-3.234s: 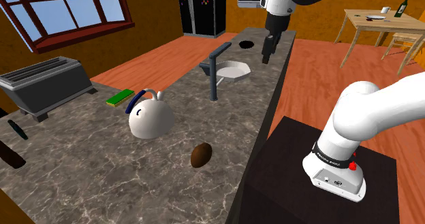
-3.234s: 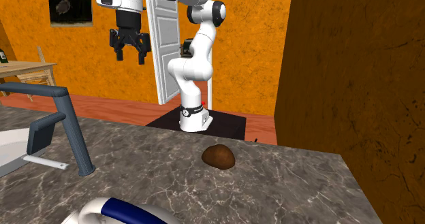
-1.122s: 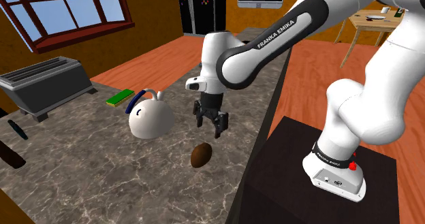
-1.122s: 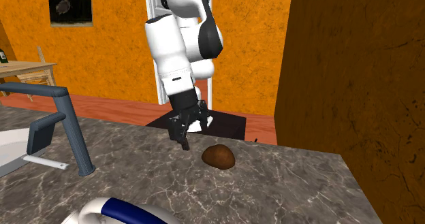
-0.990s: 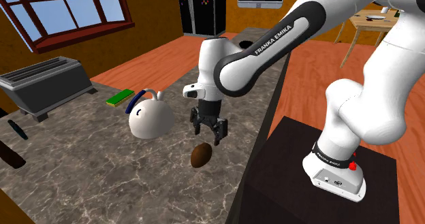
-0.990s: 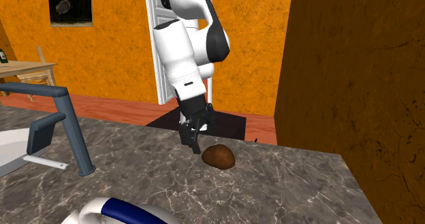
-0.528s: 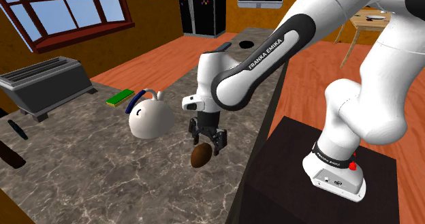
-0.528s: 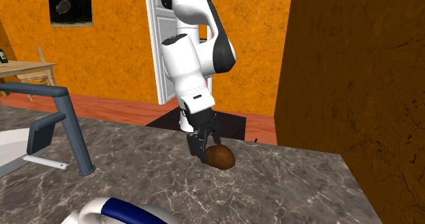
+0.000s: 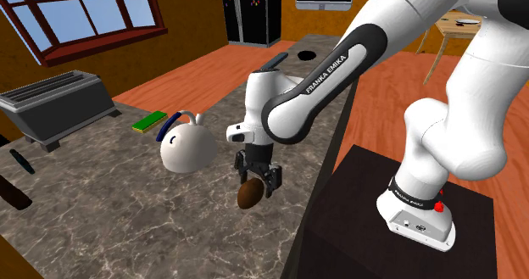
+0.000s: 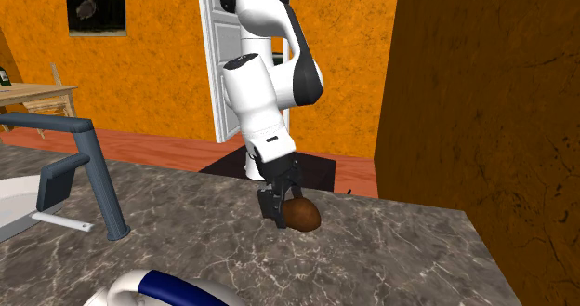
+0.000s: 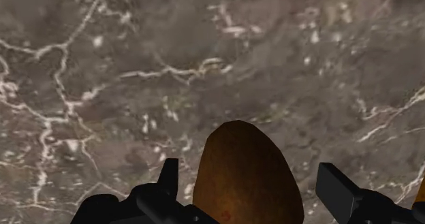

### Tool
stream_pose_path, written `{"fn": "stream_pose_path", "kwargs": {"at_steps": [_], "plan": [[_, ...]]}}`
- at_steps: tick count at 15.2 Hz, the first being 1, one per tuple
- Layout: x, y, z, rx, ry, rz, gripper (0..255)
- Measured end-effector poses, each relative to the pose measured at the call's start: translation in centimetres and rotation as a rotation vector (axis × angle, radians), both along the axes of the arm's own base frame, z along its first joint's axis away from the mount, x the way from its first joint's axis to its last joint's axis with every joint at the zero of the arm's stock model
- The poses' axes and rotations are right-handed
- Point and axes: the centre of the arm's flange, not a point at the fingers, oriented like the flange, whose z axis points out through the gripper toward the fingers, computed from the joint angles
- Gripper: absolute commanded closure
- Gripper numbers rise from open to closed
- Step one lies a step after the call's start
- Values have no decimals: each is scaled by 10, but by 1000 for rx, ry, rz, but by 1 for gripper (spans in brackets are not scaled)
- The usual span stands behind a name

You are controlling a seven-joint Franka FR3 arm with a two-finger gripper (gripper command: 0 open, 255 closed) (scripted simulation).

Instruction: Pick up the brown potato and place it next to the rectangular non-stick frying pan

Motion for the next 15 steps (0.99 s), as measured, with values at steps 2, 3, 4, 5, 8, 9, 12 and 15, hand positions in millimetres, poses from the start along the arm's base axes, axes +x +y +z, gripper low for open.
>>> {"fn": "stream_pose_path", "kwargs": {"at_steps": [2, 3, 4, 5, 8, 9, 12, 15], "plan": [[0, 0, 0, 1, -1, -1, 255], [0, 0, 0, 1, -1, 0, 255], [0, 0, 0, 1, -1, 0, 255], [0, 0, 0, 0, -1, 0, 255], [0, 0, 0, 0, -1, -1, 255], [0, 0, 0, 0, -1, -1, 255], [0, 0, 2, 0, 0, 0, 255], [0, 0, 16, 0, 0, 0, 255]]}}
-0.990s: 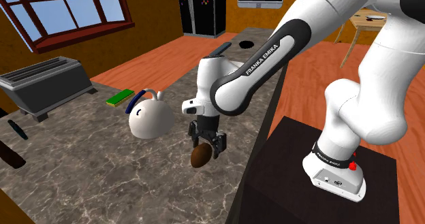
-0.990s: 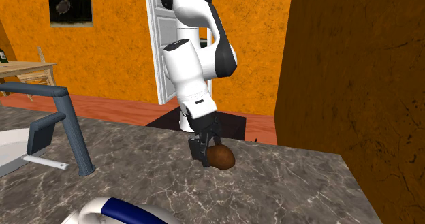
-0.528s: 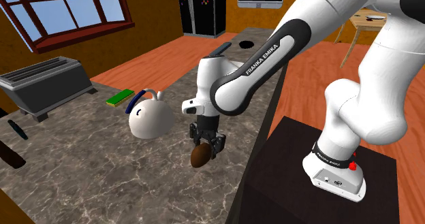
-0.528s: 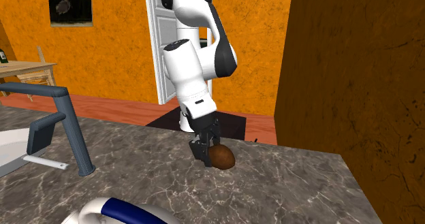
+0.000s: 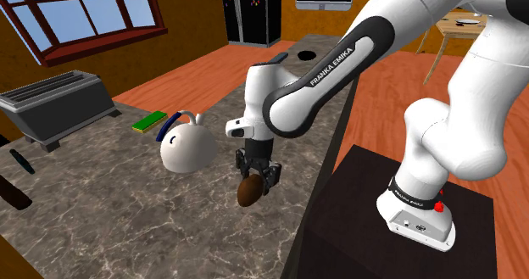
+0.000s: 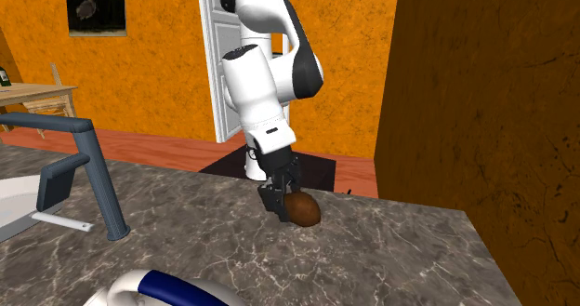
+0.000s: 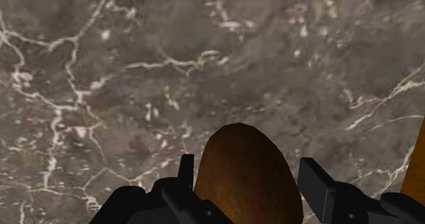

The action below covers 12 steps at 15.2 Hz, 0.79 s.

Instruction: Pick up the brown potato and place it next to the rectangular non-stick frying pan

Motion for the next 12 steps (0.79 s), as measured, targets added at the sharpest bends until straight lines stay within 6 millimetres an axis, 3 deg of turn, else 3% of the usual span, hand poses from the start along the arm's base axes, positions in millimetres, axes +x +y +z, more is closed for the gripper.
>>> {"fn": "stream_pose_path", "kwargs": {"at_steps": [12], "plan": [[1, 0, 63, 0, 0, 0, 255]]}}
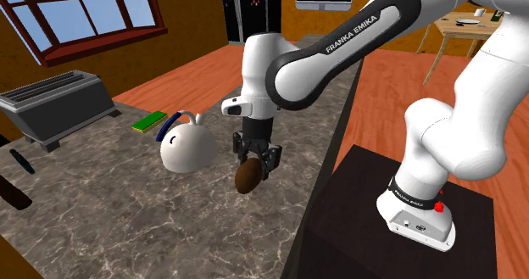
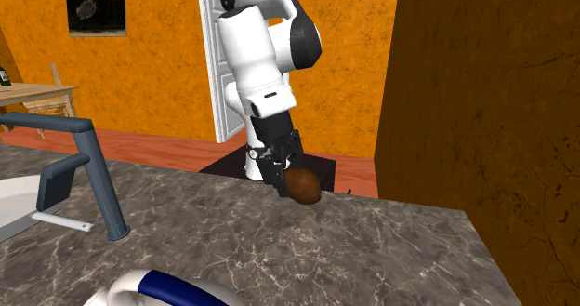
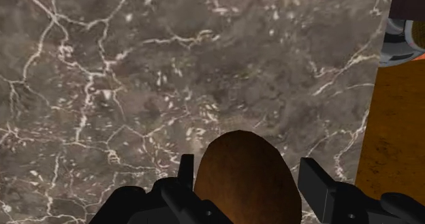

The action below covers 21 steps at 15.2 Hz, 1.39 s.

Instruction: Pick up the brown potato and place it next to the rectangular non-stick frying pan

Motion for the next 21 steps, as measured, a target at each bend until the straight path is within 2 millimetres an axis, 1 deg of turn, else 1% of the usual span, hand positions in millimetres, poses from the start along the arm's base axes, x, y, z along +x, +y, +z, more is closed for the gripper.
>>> {"fn": "stream_pose_path", "kwargs": {"at_steps": [11, 12, 14, 15, 18, 21], "plan": [[0, 0, 58, 0, 0, 0, 255], [1, -6, 60, 0, 0, 0, 255], [1, -27, 61, -1, 0, -1, 255], [5, -37, 62, -1, 0, -1, 255], [10, -79, 64, -1, 0, -2, 255], [8, -118, 62, -1, 0, -1, 255]]}}
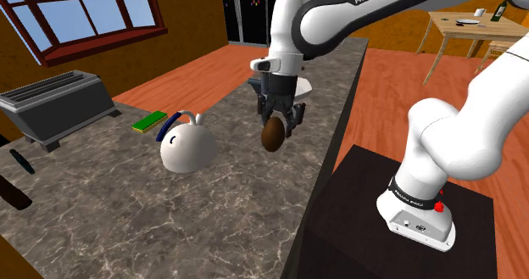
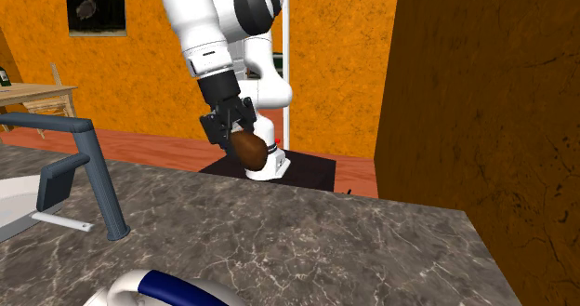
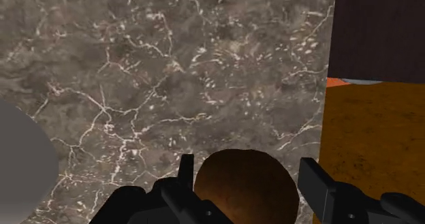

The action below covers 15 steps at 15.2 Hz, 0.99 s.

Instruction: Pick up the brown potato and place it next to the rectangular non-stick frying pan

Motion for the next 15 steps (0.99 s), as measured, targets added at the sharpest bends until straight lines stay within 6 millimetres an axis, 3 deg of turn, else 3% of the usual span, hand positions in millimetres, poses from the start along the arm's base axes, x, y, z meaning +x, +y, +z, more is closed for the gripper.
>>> {"fn": "stream_pose_path", "kwargs": {"at_steps": [3, 15], "plan": [[6, -33, -2, 0, 0, 0, 255], [18, -196, -2, 1, 0, 0, 255]]}}
